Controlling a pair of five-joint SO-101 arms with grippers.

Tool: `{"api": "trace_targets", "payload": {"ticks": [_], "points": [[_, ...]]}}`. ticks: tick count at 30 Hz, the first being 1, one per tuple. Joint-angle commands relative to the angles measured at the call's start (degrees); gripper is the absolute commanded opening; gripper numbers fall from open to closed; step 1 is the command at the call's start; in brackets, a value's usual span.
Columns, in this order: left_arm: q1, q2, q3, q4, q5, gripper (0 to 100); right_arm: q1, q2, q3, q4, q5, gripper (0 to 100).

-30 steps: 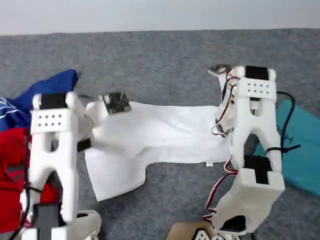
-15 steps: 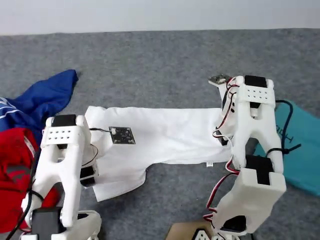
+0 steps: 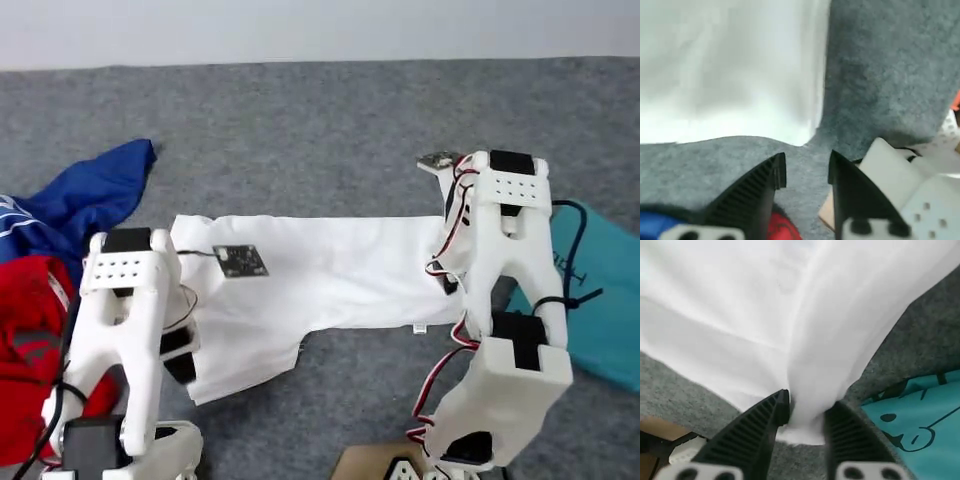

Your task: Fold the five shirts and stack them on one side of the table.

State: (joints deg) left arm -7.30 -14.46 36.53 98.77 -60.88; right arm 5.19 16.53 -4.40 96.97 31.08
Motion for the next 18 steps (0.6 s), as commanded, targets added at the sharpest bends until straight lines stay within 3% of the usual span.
{"api": "trace_targets", "payload": {"ticks": [1,10,15,18], "points": [[-0.35,-1.85,-5.85,-0.09,1.41,15,0.66,-3.82,-5.98,4.79,0.18,25.8],[0.00,-1.41,-24.57,-2.37,8.88,15,-0.22,-3.12,-21.54,4.62,0.18,27.8],[0.09,-0.26,-23.43,-18.90,24.79,14,-2.42,1.01,-21.71,-3.91,-2.73,27.0],[0.26,3.96,-21.76,-28.84,33.76,9,-4.97,5.85,-21.98,-9.45,-6.59,17.4]]}}
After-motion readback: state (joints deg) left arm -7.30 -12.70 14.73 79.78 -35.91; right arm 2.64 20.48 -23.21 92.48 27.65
